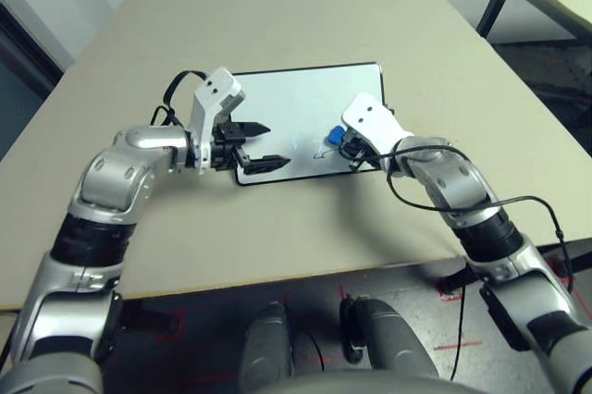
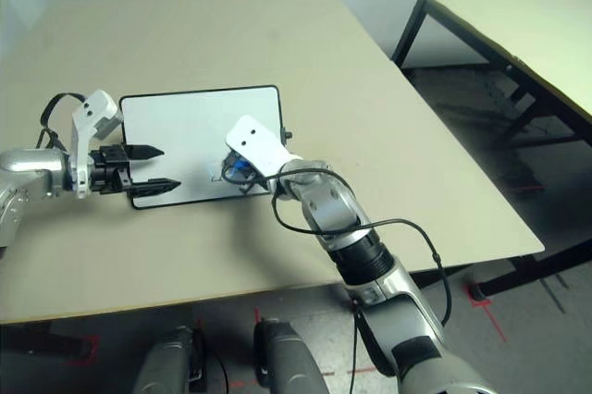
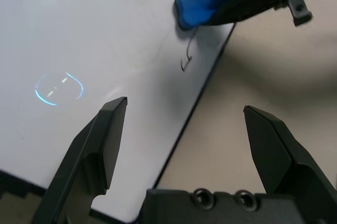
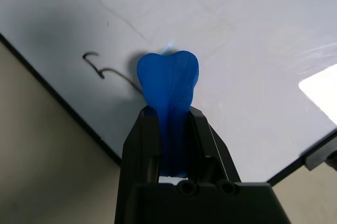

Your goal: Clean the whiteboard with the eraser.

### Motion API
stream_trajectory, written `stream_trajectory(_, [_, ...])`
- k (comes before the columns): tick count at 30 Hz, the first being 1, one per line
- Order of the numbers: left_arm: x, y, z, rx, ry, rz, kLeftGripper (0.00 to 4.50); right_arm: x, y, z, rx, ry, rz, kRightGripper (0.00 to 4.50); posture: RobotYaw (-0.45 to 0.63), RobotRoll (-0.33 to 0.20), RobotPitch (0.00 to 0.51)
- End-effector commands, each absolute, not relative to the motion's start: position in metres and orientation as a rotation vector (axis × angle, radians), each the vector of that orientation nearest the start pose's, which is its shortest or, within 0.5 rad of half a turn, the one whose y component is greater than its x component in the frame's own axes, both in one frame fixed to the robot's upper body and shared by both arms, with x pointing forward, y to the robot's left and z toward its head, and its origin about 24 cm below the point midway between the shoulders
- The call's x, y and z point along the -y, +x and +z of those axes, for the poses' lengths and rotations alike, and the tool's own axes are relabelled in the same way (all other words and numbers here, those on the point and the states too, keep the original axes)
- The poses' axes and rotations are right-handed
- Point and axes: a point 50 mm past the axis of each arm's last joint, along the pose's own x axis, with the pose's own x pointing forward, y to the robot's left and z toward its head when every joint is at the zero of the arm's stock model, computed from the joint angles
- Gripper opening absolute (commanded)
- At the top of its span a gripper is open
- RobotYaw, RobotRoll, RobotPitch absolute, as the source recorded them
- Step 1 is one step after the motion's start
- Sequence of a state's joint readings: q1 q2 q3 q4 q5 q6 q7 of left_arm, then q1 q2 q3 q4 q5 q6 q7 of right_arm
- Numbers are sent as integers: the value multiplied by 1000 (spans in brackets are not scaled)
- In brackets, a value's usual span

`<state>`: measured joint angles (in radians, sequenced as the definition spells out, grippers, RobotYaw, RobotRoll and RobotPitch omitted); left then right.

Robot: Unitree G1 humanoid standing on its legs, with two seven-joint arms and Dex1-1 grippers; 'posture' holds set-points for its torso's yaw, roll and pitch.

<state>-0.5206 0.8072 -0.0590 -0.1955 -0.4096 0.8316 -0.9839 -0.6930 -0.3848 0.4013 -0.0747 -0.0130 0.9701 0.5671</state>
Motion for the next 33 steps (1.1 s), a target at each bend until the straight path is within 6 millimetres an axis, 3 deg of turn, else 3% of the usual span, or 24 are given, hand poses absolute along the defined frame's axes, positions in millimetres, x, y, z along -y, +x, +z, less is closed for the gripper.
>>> stream_trajectory(1, [-196, 282, 184, -375, 328, -989, 4500, 105, 312, 111, -602, -605, 702, 596, -29, 0, 147])
stream_trajectory(16, [-197, 285, 178, -381, 315, -985, 4500, 101, 330, 133, -532, -596, 657, 594, -34, 0, 153])
stream_trajectory(23, [-199, 285, 178, -386, 316, -978, 4500, 82, 308, 124, -581, -619, 781, 592, -29, 0, 158])
stream_trajectory(33, [-198, 283, 178, -381, 313, -971, 4500, 70, 333, 148, -461, -589, 720, 590, -22, 0, 161])
